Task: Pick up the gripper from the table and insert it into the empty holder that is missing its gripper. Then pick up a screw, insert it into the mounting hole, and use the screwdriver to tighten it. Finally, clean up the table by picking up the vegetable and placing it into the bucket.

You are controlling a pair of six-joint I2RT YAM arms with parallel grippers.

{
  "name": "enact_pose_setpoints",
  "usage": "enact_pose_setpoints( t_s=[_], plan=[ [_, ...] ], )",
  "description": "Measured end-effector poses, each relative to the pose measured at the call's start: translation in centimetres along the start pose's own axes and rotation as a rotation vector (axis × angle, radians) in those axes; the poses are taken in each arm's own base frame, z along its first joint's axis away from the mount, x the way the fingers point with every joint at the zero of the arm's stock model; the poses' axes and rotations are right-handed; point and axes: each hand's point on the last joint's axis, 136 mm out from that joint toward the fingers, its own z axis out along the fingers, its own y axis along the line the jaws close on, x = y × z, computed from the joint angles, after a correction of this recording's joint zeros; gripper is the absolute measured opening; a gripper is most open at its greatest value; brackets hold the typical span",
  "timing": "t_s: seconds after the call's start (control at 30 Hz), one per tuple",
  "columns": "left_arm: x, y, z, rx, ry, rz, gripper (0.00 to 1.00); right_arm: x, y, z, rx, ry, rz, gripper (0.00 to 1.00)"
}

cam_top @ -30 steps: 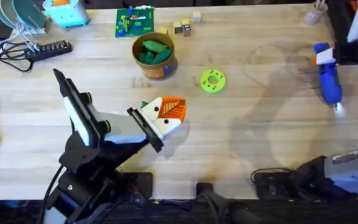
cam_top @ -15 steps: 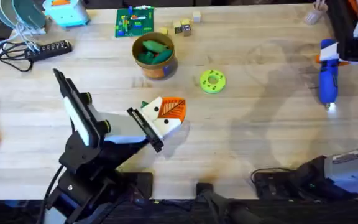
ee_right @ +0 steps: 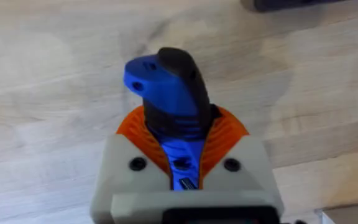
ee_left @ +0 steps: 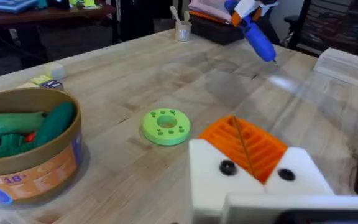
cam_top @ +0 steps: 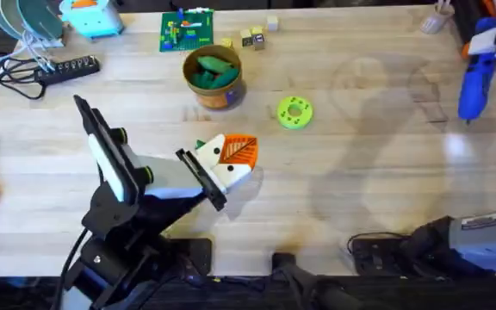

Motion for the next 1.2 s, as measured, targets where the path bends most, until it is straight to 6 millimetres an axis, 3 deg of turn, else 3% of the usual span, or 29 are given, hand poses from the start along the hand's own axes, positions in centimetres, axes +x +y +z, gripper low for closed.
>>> enact_pose_setpoints(
  t_s=[0.27, 0.4, 0.77, 0.9, 1.03, 1.2],
  plan=[
    [0.0, 0.0, 0.0, 0.000, 0.000, 0.000, 0.010, -1.2, 0.0, -2.7, 0.019, -0.070, 0.030, 0.151],
    [0.0, 0.1, 0.0, -0.005, 0.000, 0.000, 0.010, -2.1, 0.0, -5.0, 0.034, -0.129, 0.056, 0.147],
    [0.0, 0.7, 0.0, -0.038, -0.002, -0.001, 0.010, -4.0, 1.2, -15.5, 0.072, -0.370, 0.122, 0.137],
    [0.0, 0.8, 0.0, -0.045, -0.002, -0.001, 0.010, -4.1, 3.0, -18.2, 0.056, -0.450, 0.113, 0.134],
    [0.0, 0.8, 0.0, -0.046, -0.002, -0.001, 0.010, -3.4, 5.9, -19.3, 0.007, -0.531, 0.104, 0.130],
    [0.0, 0.8, 0.0, -0.049, -0.002, -0.001, 0.010, -3.2, 11.4, -19.7, -0.119, -0.696, 0.067, 0.126]
  ],
)
